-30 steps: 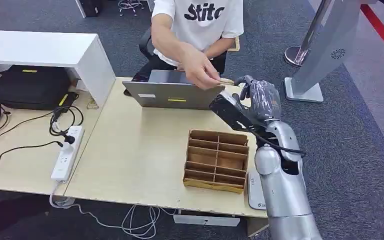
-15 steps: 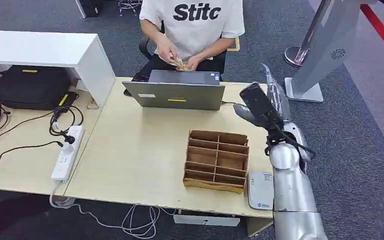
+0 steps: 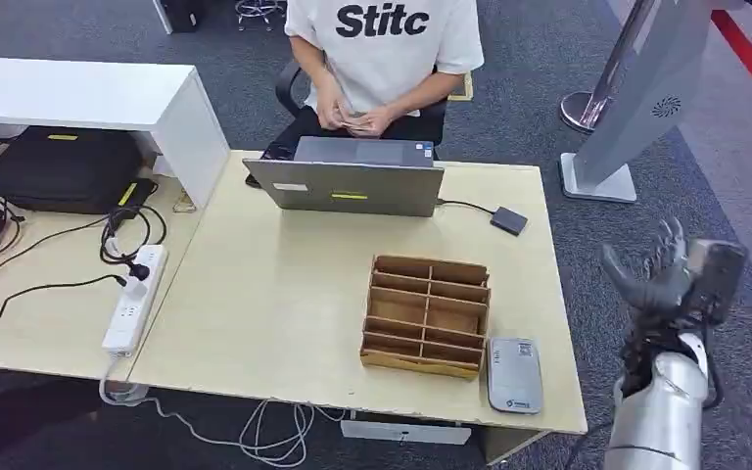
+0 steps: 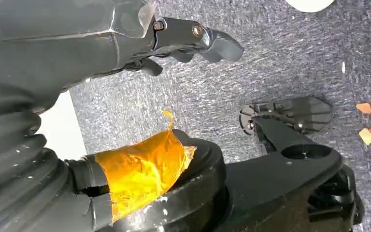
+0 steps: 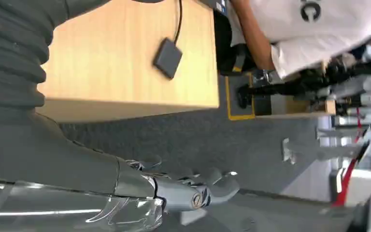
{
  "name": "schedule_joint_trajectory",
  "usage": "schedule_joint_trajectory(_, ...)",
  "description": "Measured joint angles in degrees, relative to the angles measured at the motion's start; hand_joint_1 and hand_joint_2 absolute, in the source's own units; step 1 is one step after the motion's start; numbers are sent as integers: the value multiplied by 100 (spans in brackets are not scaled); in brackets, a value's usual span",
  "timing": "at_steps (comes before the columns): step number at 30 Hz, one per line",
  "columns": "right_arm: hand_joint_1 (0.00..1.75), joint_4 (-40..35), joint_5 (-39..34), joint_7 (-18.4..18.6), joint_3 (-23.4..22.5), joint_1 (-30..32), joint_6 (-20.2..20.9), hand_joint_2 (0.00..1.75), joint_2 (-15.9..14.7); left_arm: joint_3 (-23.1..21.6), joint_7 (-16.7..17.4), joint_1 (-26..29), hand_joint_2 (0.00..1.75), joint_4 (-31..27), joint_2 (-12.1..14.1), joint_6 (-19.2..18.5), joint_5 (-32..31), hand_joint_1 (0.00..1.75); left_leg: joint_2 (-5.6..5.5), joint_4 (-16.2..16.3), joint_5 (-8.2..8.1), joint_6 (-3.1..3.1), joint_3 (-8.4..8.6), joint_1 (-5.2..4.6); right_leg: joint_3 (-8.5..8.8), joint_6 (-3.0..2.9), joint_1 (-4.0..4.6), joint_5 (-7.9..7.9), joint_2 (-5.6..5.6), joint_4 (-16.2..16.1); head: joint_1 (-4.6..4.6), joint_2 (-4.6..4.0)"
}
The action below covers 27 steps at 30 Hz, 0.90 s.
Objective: Pass the card to the sensor for recognition and then transmit it.
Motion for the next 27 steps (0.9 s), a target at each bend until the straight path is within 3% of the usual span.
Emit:
schedule_joint_trajectory(6, 0, 1823, -1015, -931, -1903, 880, 466, 175, -741, 18, 0, 5, 175, 0, 9, 68, 9, 0, -6, 0, -23, 13, -3, -2, 3, 14, 0, -12, -6, -6, 2, 0)
schedule_joint_trajectory(9, 0, 2645, -1292, -1022, -2570, 1304, 844, 175, -904, 83, 0, 6, 175, 0, 2, 184, 57, 0, 18, -1, -31, 7, 2, -1, -3, 11, 0, -14, 24, -6, -2, 0)
schedule_joint_trajectory(11, 0, 3138, -1204, -898, -2879, 1553, 637, 175, -915, 107, -20, -3, 175, 0, -22, 236, 76, 0, 20, -3, -35, 13, 6, -1, -3, 2, 1, -25, 25, -5, -7, 0)
schedule_joint_trajectory(16, 0, 3967, -367, -152, -3047, 2028, -460, 175, -887, 140, -35, 4, 175, 0, -46, 256, 72, 0, 23, -7, -35, 11, 4, 5, -1, -1, 6, -27, 24, -1, -4, 0)
schedule_joint_trajectory(24, 0, 4436, -248, -39, -3047, 2124, -625, 175, -852, 146, -35, 0, 175, 0, -48, 260, 70, 0, 43, -6, -33, 10, 10, 0, 1, -3, 2, -23, 35, -1, -2, 0)
schedule_joint_trajectory(25, 0, 4460, -155, 62, -3045, 2125, -702, 175, -852, 146, -35, 0, 175, 0, -48, 262, 70, 0, 43, -6, -32, 10, 10, 0, 1, -3, 1, -23, 35, -1, -4, 0)
schedule_joint_trajectory(27, 0, 4528, 627, 638, -2874, 2138, -1125, 175, -845, 146, -35, 0, 175, 0, -48, 264, 41, 0, 43, -5, -32, 10, 12, 0, 4, -3, 2, -22, 34, -1, -2, 0)
